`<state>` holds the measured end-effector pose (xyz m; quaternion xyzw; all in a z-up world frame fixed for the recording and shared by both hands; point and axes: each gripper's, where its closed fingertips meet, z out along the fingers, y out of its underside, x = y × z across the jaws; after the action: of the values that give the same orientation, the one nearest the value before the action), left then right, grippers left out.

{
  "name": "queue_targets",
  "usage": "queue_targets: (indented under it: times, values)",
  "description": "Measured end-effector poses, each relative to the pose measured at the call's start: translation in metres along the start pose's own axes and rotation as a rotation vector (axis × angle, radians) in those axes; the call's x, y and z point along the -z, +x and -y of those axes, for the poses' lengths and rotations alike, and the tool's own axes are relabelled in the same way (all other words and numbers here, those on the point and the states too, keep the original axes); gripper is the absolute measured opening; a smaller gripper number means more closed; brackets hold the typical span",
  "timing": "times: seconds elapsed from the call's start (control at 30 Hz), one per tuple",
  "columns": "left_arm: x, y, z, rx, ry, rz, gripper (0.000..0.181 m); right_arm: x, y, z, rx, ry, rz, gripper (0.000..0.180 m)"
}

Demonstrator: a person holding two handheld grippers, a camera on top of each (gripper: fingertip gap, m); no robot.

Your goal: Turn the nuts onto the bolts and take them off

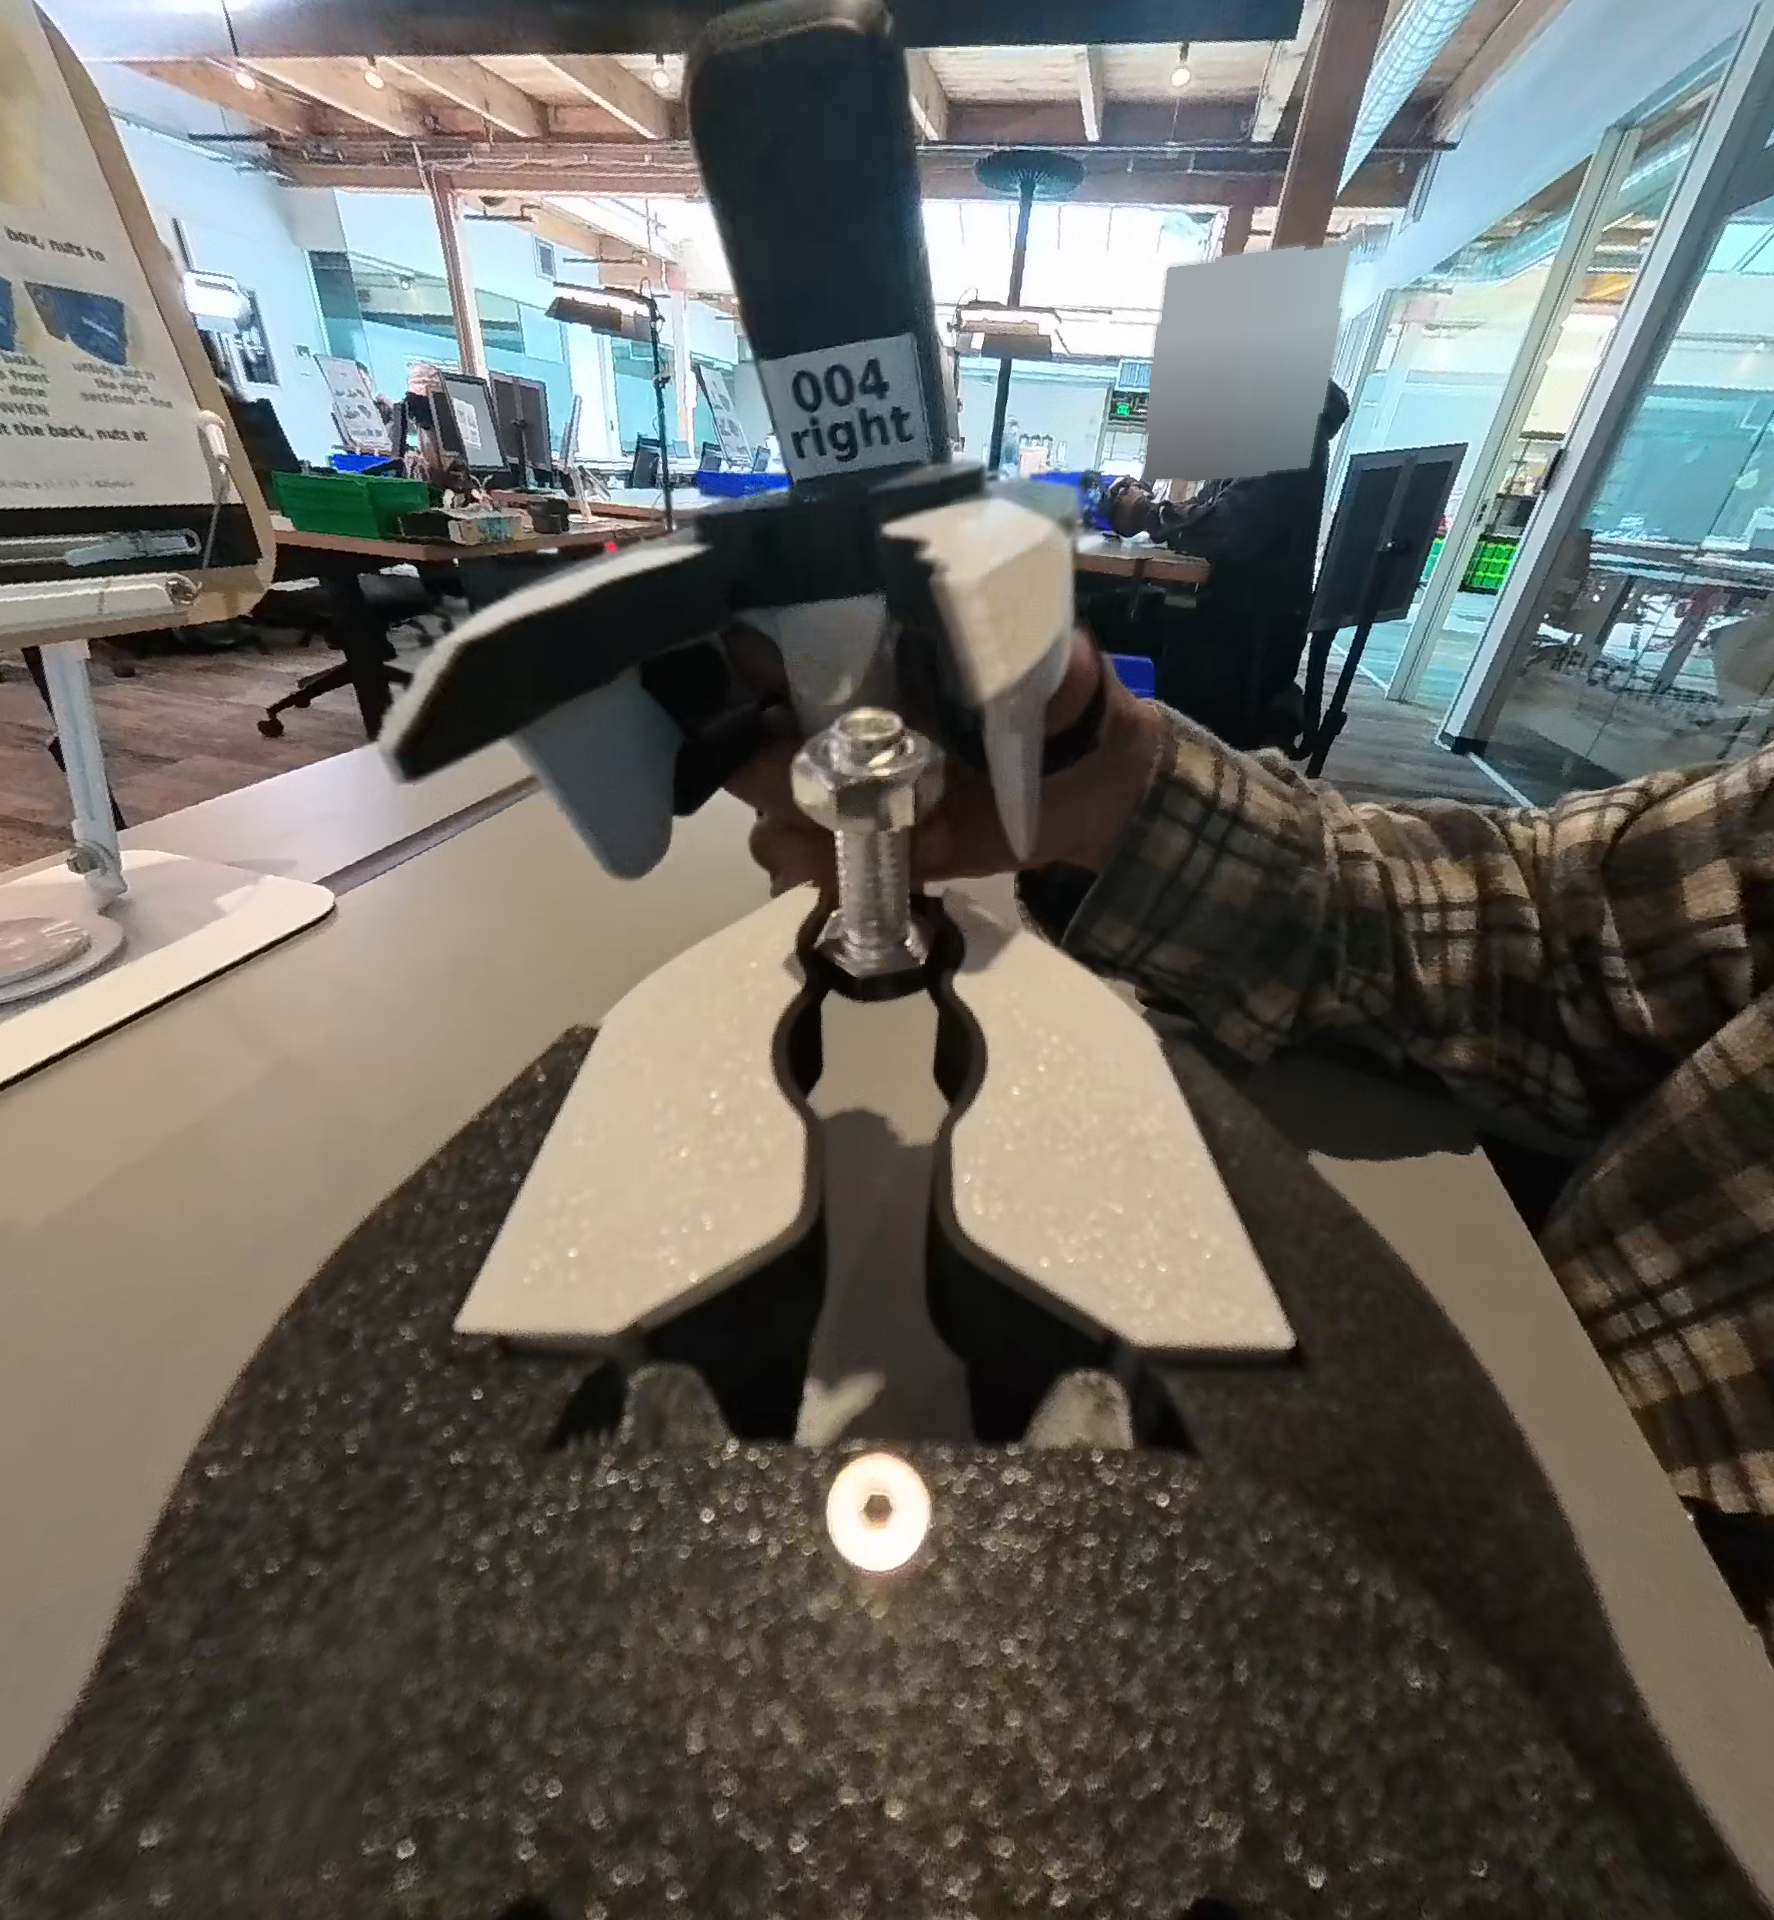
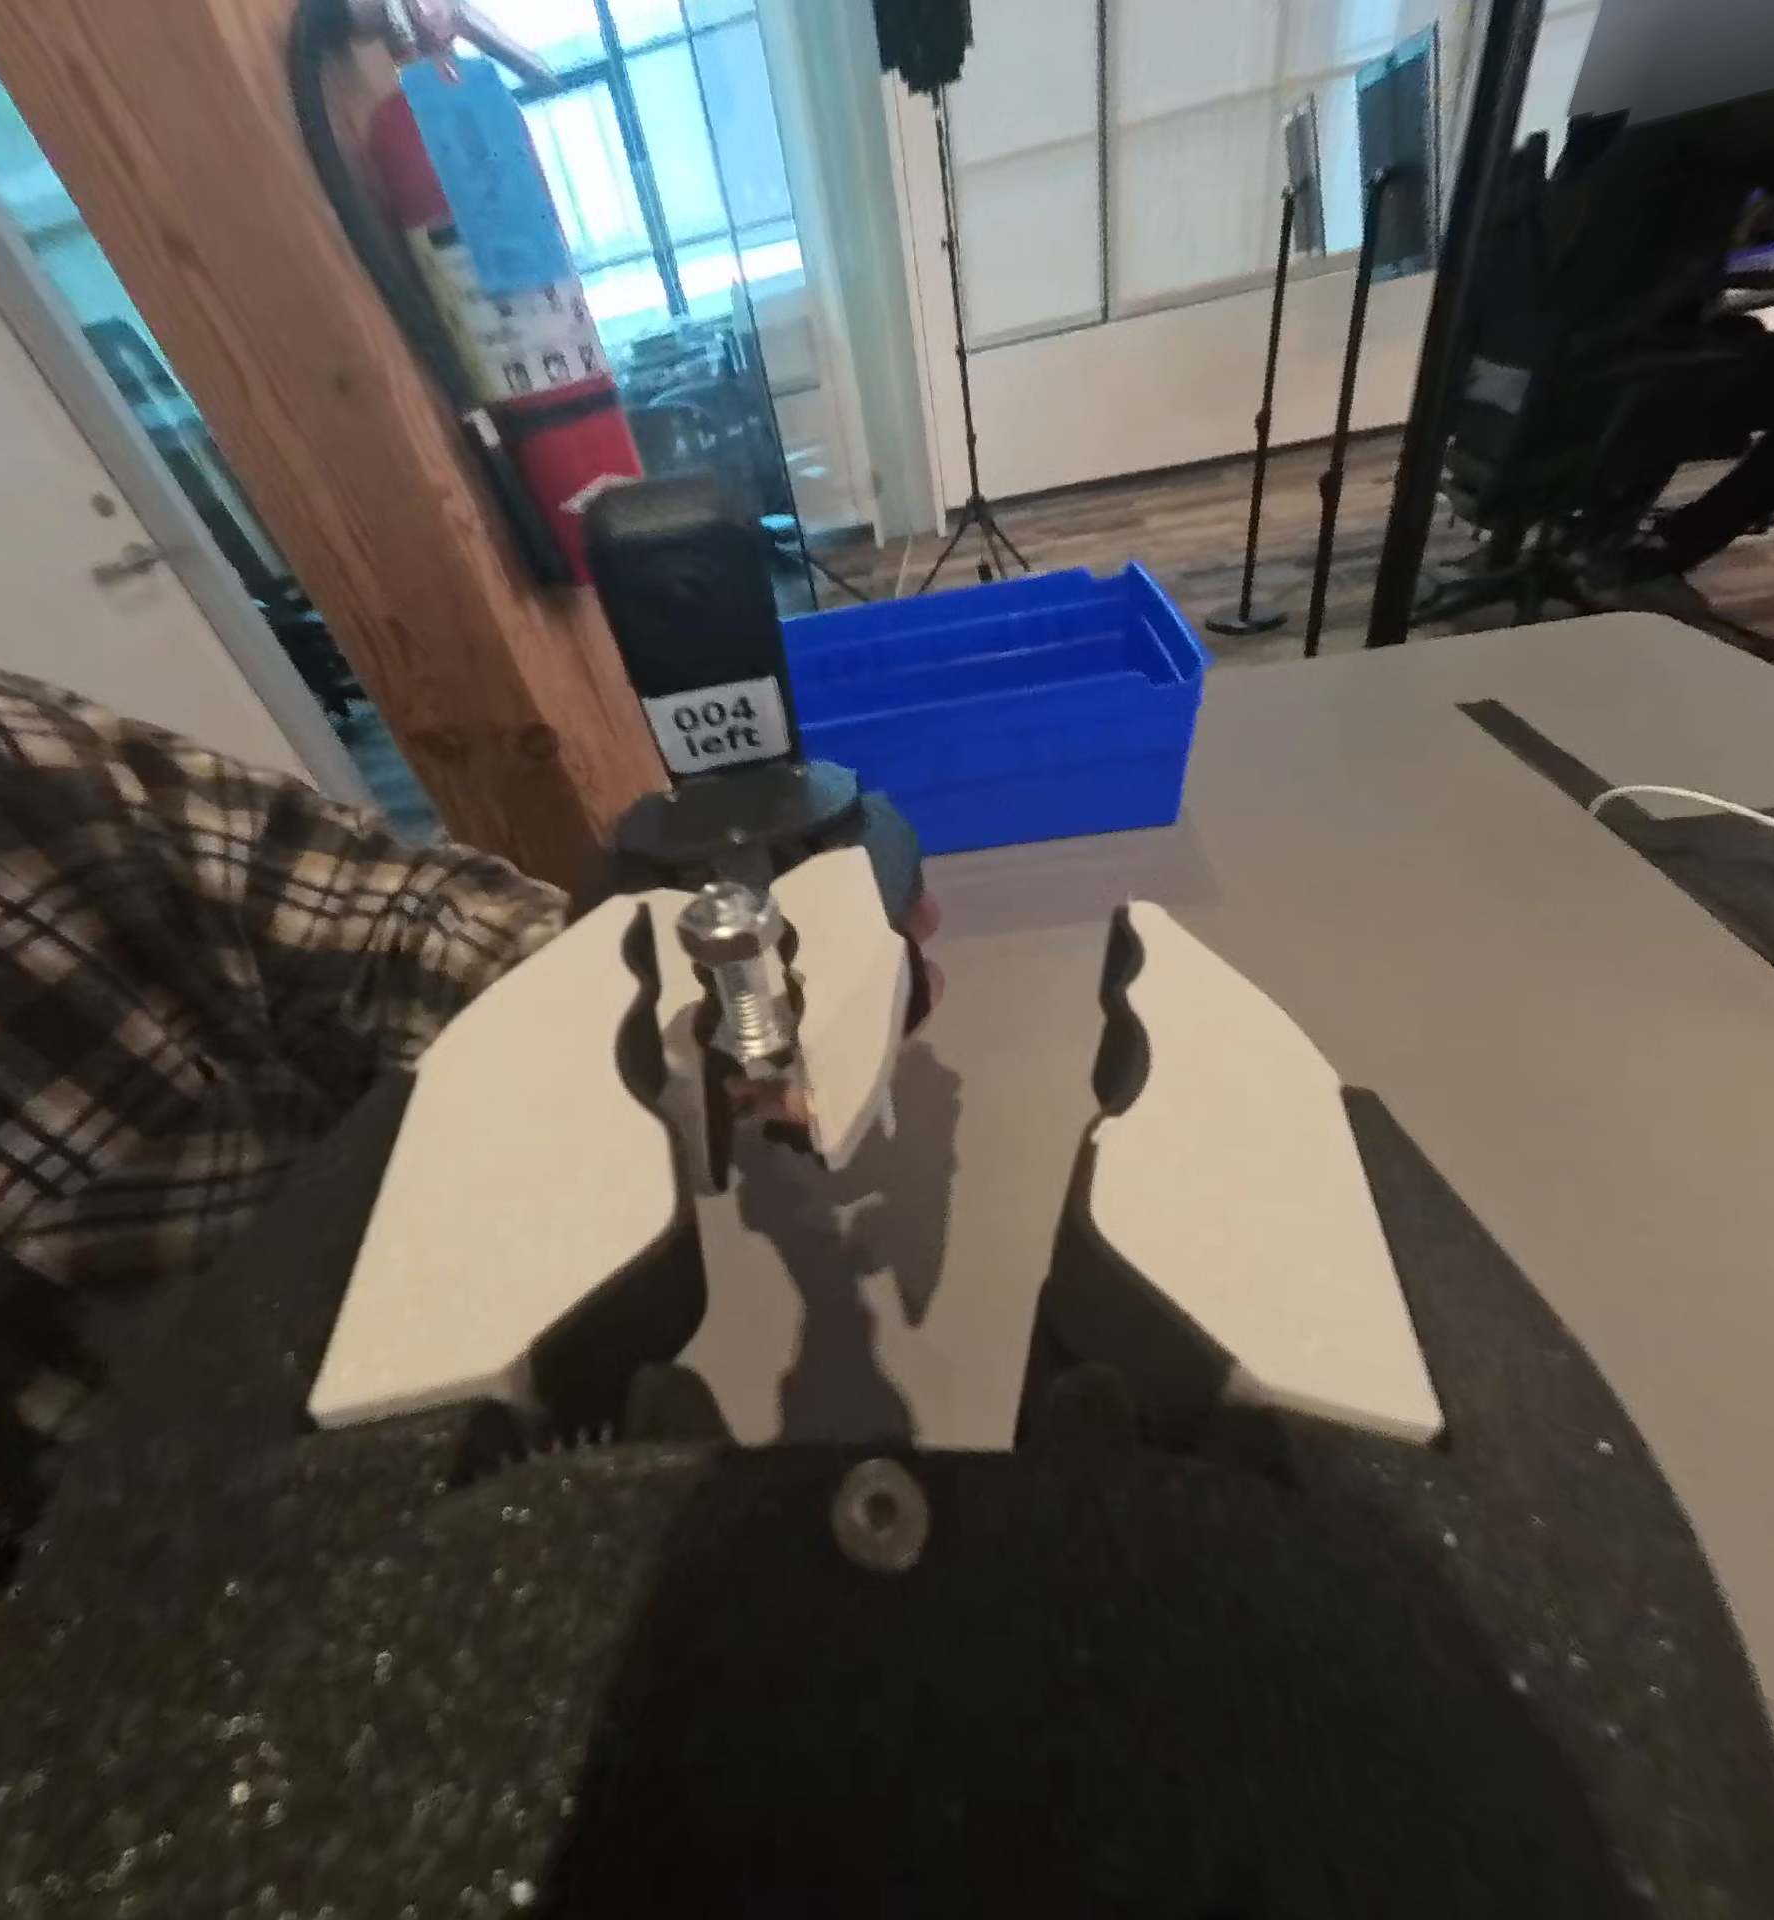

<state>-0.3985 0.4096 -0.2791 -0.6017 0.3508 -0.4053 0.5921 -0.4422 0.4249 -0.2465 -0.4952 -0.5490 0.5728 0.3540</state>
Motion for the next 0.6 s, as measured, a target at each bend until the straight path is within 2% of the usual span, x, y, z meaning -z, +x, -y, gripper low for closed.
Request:
queue_targets:
  times: [0.13, 0.23, 0.3, 0.37, 0.43, 0.5, 0.6]
  values:
    - [0.001, 0.001, 0.003, -0.006, 0.010, -0.004, 0.017, 0.018, 0.020, 0.004, -0.013, 0.031, -0.094, 0.078]
    - [0.001, 0.001, 0.001, -0.003, 0.005, -0.004, 0.017, 0.013, 0.004, 0.012, -0.012, 0.068, -0.013, 0.081]
    - [0.000, 0.001, 0.000, -0.001, 0.000, -0.006, 0.016, 0.002, -0.003, 0.006, 0.026, 0.018, 0.003, 0.082]
    - [0.000, 0.001, 0.000, -0.007, -0.001, -0.003, 0.017, 0.002, 0.007, -0.002, 0.051, -0.031, -0.063, 0.087]
    - [0.001, 0.000, 0.001, -0.008, 0.004, 0.002, 0.016, 0.014, 0.020, 0.000, 0.027, -0.011, -0.114, 0.079]
    - [0.002, 0.000, 0.003, -0.005, 0.013, -0.001, 0.017, 0.020, 0.018, 0.007, 0.007, 0.035, -0.093, 0.082]
    - [0.001, 0.001, 0.001, -0.006, 0.003, -0.002, 0.017, 0.006, 0.002, 0.005, 0.042, 0.005, -0.038, 0.086]
